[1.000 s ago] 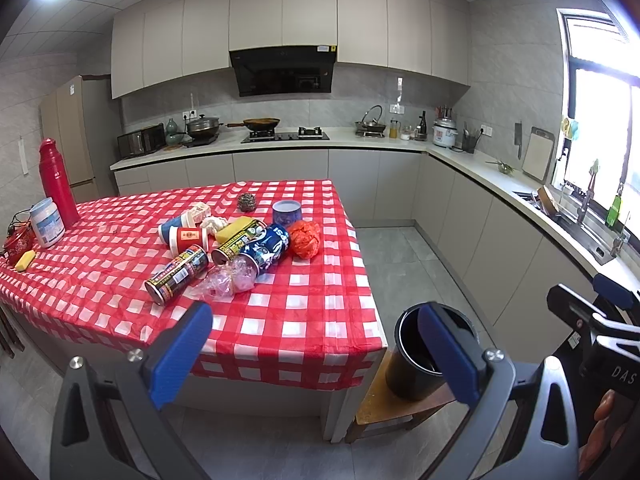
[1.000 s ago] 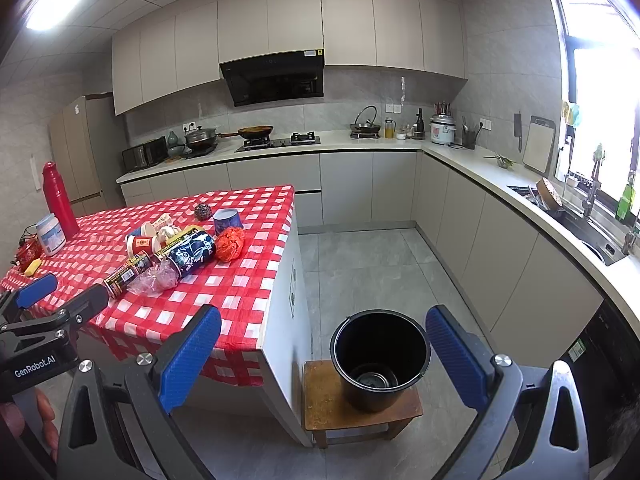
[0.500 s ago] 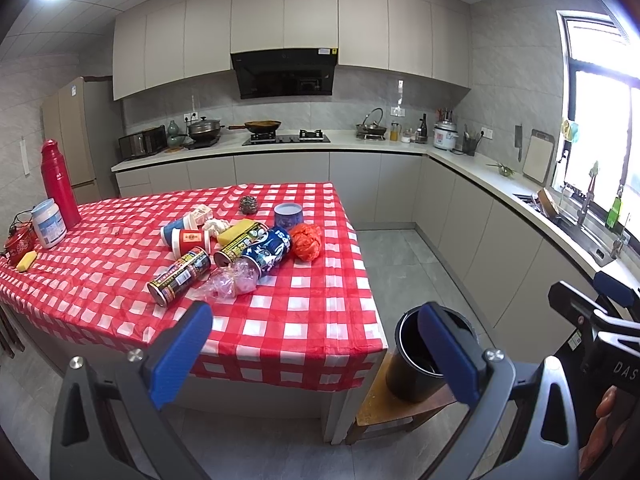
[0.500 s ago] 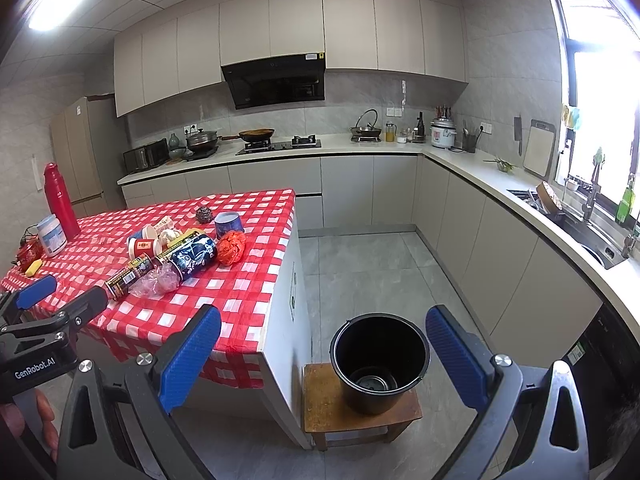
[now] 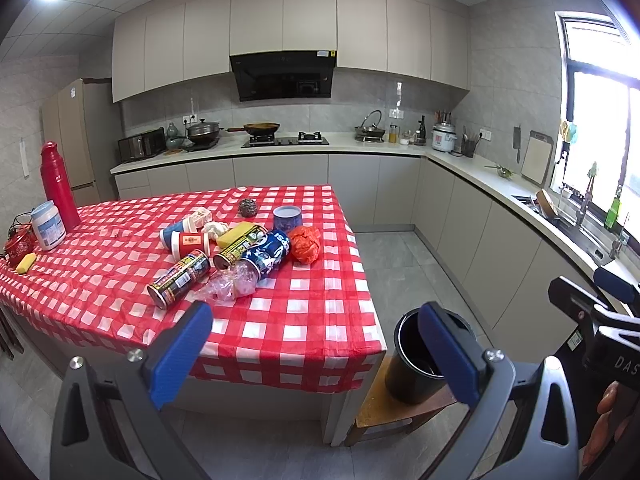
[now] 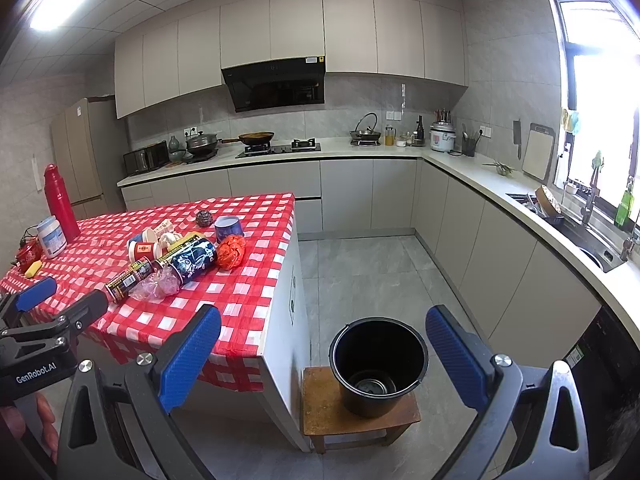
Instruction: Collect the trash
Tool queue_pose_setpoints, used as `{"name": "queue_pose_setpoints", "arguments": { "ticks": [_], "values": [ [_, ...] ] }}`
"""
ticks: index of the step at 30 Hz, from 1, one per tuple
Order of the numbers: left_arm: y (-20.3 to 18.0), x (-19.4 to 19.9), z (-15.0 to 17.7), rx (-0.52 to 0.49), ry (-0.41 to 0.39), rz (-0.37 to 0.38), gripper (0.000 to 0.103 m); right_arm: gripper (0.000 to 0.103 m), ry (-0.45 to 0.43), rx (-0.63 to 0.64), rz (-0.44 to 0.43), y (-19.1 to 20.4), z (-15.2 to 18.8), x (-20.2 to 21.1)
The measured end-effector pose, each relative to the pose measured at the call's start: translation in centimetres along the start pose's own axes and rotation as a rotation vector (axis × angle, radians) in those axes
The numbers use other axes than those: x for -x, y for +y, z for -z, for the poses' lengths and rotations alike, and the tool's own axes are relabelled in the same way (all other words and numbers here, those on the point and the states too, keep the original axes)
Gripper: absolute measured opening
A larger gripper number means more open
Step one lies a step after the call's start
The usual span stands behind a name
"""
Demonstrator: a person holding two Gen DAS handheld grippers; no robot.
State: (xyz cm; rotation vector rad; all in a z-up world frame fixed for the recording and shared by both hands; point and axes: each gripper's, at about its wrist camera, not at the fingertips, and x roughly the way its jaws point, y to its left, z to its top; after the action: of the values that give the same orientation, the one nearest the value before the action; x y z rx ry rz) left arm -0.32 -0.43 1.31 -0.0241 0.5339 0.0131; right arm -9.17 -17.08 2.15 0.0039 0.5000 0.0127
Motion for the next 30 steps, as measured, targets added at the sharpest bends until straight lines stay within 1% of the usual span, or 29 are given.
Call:
{"name": "queue_pose_setpoints", "arguments": {
  "ticks": [30],
  "values": [
    [0.41,-0.59,-0.12,0.021,0.002,-0.002,0.103,0.103,-0.003,0.006,-0.001,0.19,-0.33,-0.36]
  ]
}}
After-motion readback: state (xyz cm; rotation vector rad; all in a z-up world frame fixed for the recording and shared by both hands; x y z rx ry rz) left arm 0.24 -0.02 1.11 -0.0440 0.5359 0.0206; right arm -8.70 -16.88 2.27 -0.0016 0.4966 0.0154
